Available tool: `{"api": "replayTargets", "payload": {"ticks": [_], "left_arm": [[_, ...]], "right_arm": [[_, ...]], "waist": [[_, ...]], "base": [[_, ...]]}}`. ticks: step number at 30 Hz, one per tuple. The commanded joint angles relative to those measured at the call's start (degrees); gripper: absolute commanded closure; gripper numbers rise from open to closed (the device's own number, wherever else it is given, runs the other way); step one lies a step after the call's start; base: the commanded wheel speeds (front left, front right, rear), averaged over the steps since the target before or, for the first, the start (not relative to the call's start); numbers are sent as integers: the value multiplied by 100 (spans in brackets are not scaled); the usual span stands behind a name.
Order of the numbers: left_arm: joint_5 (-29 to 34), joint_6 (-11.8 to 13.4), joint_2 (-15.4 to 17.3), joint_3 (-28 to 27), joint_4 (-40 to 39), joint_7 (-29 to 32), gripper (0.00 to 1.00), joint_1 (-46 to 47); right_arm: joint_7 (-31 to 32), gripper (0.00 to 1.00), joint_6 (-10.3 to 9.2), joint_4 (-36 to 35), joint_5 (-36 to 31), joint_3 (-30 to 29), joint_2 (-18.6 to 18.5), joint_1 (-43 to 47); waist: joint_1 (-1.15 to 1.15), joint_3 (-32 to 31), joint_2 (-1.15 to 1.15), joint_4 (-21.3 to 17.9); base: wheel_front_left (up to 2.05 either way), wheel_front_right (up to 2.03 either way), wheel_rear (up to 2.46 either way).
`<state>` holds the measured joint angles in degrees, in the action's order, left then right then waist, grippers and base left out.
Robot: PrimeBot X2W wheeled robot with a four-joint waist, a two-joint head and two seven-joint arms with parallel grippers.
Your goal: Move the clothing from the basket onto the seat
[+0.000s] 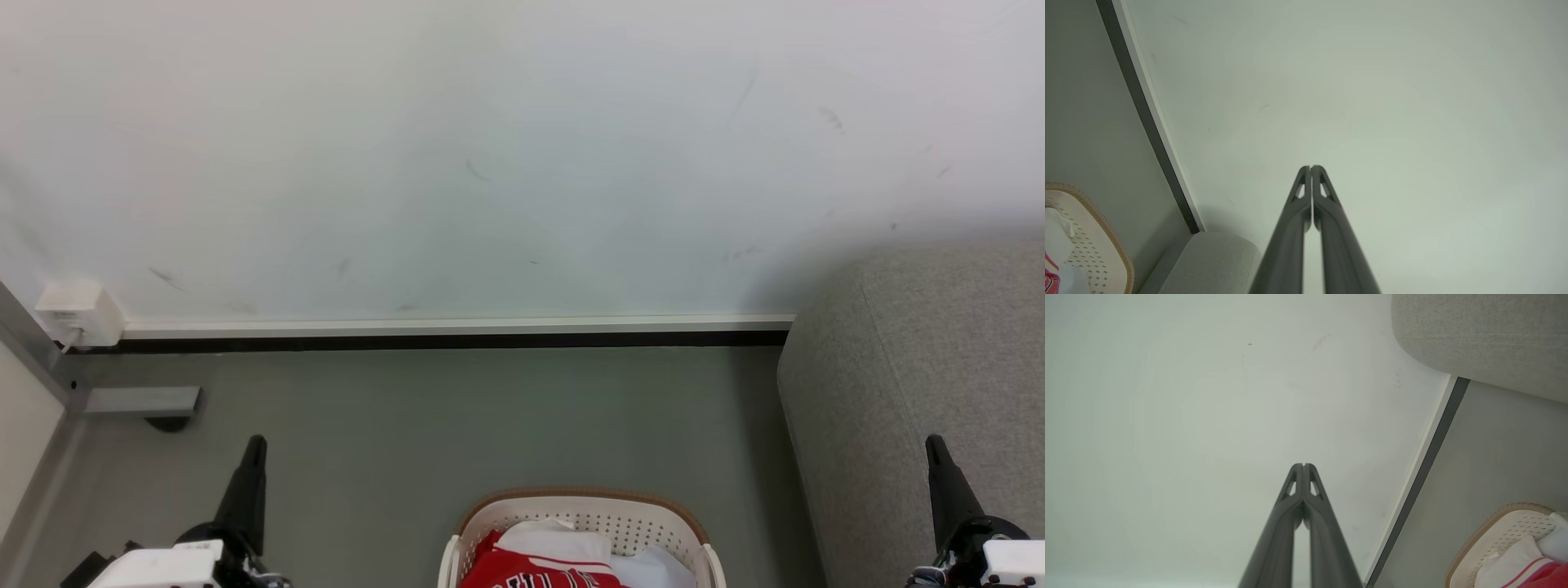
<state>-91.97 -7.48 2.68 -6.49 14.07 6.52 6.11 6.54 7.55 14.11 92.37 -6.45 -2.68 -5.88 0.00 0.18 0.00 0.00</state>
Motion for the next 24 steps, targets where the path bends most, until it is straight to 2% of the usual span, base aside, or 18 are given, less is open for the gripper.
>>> {"api": "replayTargets", "payload": {"ticks": [1,3,4,10,15,24], "left_arm": [[-84,-11,39,-9,-2,21,100,40],[-84,-11,39,-9,-2,20,100,40],[0,0,0,0,0,-2,0,0],[37,1,-32,74,130,-122,0,-88],[154,1,-27,112,172,-267,0,-98],[1000,78,-18,78,217,-506,0,-104]], "right_arm": [[17,100,-12,-26,11,-21,-39,-69],[17,100,-12,-26,11,-21,-39,-69],[-1,0,0,0,0,1,0,0],[-120,0,0,130,-75,123,38,65],[-267,0,-1,192,-447,209,27,32],[-506,0,-2,118,-1511,328,23,11]], "waist": [[0,0,0,0],[0,0,0,0],[0,0,0,0],[0,2,0,8],[0,4,0,18],[0,13,0,37]], "base": [[0,0,0],[0,0,0],[0,0,0],[0,0,0],[0,0,0],[0,0,0]]}}
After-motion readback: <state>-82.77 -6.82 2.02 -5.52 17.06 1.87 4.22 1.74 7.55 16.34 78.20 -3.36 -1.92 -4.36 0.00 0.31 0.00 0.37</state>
